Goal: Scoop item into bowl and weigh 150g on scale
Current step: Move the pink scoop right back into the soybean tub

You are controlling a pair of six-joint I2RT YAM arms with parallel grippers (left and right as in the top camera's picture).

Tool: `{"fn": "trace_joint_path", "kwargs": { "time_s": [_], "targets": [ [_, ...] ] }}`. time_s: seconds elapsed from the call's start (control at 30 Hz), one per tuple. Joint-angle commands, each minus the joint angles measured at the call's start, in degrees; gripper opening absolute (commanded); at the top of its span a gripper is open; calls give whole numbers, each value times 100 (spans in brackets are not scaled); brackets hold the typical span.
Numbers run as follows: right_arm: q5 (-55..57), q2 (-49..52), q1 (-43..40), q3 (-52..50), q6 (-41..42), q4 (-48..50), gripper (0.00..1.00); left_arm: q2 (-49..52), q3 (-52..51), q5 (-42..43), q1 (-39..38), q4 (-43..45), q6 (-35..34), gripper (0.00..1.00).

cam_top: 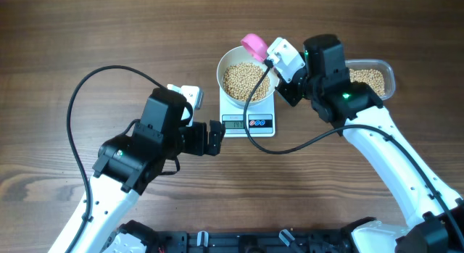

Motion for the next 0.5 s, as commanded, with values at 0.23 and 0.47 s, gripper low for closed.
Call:
{"fn": "trace_joint_path", "kwargs": {
  "time_s": [0.23,0.47],
  "targets": [
    [-1084,-79,31,46,1298,-17,4,11,-42,-74,-11,13,-28,100],
    [-321,-415,-109,48,2761,584,4,11,-42,-74,-11,13,-28,100]
  ]
}}
